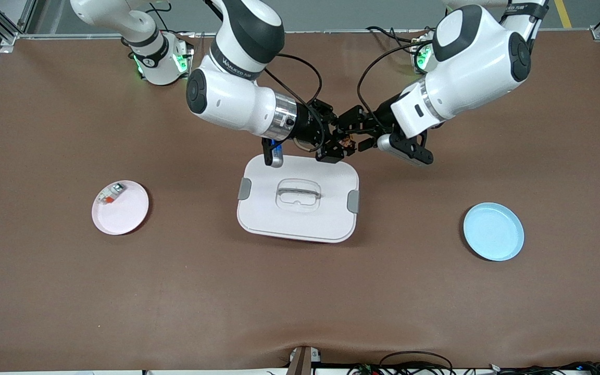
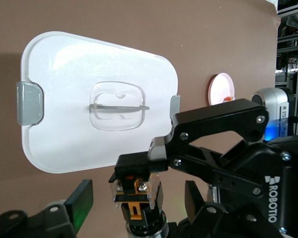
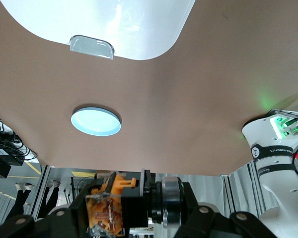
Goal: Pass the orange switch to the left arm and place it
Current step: 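Close the left gripper on the switch beside the right gripper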
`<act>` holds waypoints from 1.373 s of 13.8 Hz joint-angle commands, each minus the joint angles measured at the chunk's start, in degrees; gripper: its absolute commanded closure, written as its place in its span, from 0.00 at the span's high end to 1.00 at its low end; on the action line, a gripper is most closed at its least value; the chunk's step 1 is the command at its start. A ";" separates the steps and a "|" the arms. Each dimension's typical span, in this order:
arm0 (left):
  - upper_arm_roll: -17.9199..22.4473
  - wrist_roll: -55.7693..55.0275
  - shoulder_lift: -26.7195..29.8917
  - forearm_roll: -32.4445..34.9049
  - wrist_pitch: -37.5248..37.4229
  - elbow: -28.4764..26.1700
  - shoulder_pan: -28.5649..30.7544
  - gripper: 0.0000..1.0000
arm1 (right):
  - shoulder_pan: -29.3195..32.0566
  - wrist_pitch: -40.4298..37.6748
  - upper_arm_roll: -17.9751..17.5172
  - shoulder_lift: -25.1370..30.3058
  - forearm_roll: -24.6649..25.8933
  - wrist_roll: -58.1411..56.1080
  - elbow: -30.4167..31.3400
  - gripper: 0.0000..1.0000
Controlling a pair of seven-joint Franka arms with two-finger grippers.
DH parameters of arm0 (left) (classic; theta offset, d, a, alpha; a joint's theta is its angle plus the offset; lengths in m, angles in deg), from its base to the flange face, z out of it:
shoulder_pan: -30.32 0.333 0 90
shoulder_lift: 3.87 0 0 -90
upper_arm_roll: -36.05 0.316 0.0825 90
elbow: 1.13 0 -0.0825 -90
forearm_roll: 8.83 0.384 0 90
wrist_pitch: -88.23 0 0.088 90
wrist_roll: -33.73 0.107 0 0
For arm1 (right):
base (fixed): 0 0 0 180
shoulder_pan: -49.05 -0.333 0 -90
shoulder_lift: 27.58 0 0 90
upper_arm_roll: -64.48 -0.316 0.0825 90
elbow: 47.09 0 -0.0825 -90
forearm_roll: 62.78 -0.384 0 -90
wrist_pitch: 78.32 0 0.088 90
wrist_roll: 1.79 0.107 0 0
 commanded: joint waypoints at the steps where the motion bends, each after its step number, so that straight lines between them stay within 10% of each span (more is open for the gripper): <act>1: -0.57 -0.29 0.57 -1.24 1.20 -1.06 0.16 0.65 | -0.52 -0.09 0.52 -0.73 -1.20 0.74 -1.46 0.24; 7: -0.57 -0.38 -0.48 -1.24 1.28 -1.59 -0.37 0.00 | -0.52 -0.09 0.61 -0.81 -1.20 0.74 -1.55 0.24; 11: -0.40 -0.29 -1.01 -0.46 1.02 -0.71 0.07 0.00 | -0.52 -0.09 0.52 -0.99 -1.20 0.82 -1.55 0.26; 15: -0.04 -0.03 -1.01 0.07 0.84 -0.71 1.12 0.00 | -0.26 -0.35 0.52 -0.99 -1.29 0.74 -1.46 1.00; 19: 0.13 -0.12 -0.84 9.72 0.58 -0.36 4.01 0.00 | 0.35 -0.79 0.52 -0.90 -1.20 0.56 -1.55 1.00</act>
